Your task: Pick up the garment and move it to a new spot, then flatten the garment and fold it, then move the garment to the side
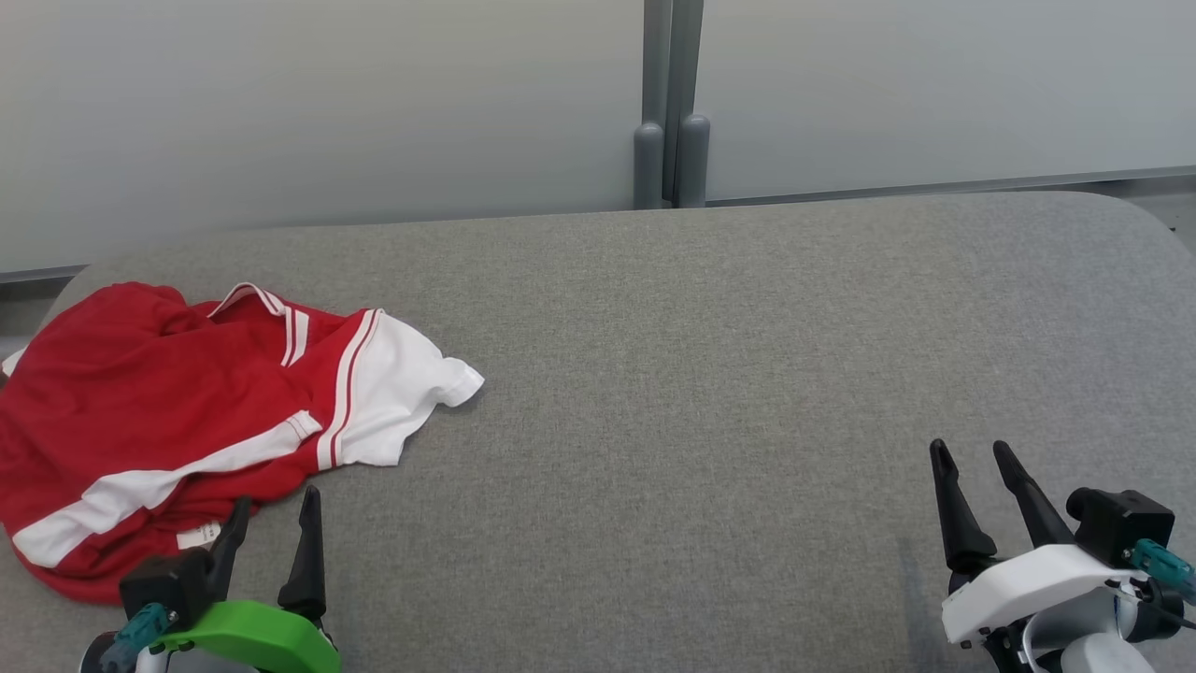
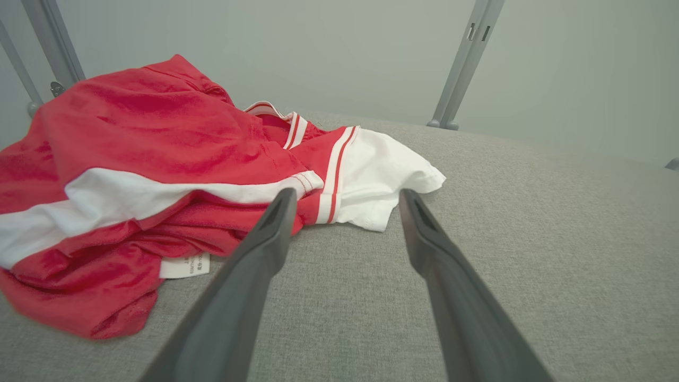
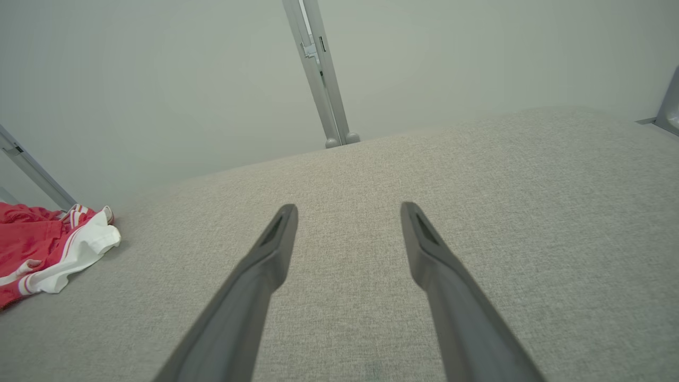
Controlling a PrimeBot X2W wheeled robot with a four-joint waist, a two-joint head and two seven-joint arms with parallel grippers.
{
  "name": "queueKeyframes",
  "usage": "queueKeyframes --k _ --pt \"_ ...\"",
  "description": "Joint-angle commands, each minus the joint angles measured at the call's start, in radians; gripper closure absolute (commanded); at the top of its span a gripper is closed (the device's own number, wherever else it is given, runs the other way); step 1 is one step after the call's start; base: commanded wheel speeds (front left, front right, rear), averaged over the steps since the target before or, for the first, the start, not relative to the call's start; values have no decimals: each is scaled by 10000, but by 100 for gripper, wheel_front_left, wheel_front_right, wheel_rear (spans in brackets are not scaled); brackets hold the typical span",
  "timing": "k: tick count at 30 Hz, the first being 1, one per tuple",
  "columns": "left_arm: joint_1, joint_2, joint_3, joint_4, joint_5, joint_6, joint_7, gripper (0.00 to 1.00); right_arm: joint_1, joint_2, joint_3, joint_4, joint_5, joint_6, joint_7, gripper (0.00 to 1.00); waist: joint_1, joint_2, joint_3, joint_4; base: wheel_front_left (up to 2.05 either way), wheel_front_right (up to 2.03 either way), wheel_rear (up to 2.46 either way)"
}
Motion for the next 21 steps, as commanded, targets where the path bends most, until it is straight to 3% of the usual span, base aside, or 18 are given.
queueKeyframes --k 1,15,21 --pt "39 115 22 -37 301 -38 -94 0 93 -74 -13 -18 -284 5 -103 0 -1 83 2 -4 0 0 0" --pt "121 201 10 153 1517 -75 -424 0 208 -124 -17 220 -1326 6 -440 0 -1 97 1 -69 0 0 0" --pt "127 62 93 776 1236 -142 -543 0 278 -187 -73 289 -1733 5 -559 0 -1 103 -28 -84 0 0 0"
